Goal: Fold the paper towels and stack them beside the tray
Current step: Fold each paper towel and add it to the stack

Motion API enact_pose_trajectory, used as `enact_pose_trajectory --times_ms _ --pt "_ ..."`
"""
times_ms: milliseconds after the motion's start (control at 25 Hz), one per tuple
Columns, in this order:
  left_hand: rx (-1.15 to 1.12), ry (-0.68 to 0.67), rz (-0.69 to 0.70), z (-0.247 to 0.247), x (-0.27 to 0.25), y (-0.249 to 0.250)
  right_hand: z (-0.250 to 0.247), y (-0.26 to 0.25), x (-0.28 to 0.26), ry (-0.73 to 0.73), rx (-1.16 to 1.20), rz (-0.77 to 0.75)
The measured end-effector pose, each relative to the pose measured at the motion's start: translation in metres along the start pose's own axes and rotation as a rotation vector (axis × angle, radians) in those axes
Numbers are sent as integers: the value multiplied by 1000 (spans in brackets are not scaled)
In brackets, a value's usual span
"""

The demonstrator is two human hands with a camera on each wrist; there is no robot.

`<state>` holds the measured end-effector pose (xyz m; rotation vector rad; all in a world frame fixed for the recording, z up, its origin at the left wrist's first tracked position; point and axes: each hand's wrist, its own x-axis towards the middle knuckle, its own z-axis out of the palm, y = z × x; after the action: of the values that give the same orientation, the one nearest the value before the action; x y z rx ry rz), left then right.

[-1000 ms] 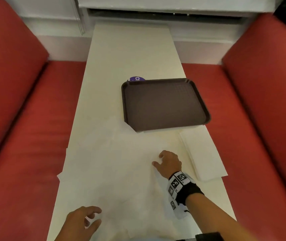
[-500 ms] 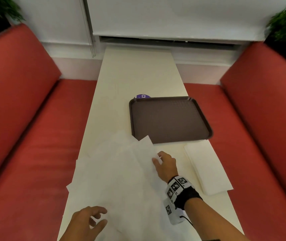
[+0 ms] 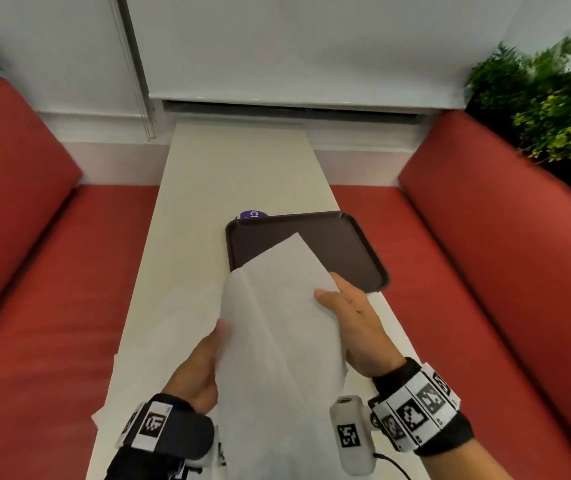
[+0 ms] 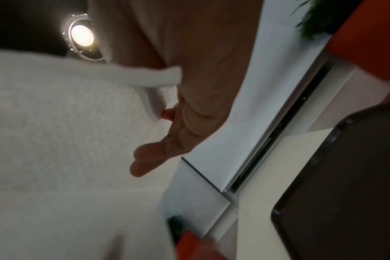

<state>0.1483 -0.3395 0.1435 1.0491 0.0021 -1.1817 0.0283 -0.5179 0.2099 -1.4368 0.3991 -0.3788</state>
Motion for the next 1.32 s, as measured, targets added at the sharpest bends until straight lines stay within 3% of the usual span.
enact_pose_trajectory --times_ms 80,240,400,600,760,1040,1160,1320 --pt "14 -106 102 10 3 9 -16 2 -4 49 -18 23" --pt "244 -102 261 17 7 34 -49 2 -12 85 -16 96" --pt "474 -42 295 25 10 56 -61 -5 -11 -77 -6 163" --pt "549 -137 272 29 8 66 -63 0 -8 -11 24 106" --pt "538 -53 284 35 8 63 -68 4 -7 -22 38 62" --pt "394 -20 334 39 4 63 -76 -2 -11 -25 106 -10" --pt "380 -42 309 39 0 67 -80 0 -11 33 34 -8" --pt "248 -51 242 39 -3 68 -77 -4 -21 69 121 10"
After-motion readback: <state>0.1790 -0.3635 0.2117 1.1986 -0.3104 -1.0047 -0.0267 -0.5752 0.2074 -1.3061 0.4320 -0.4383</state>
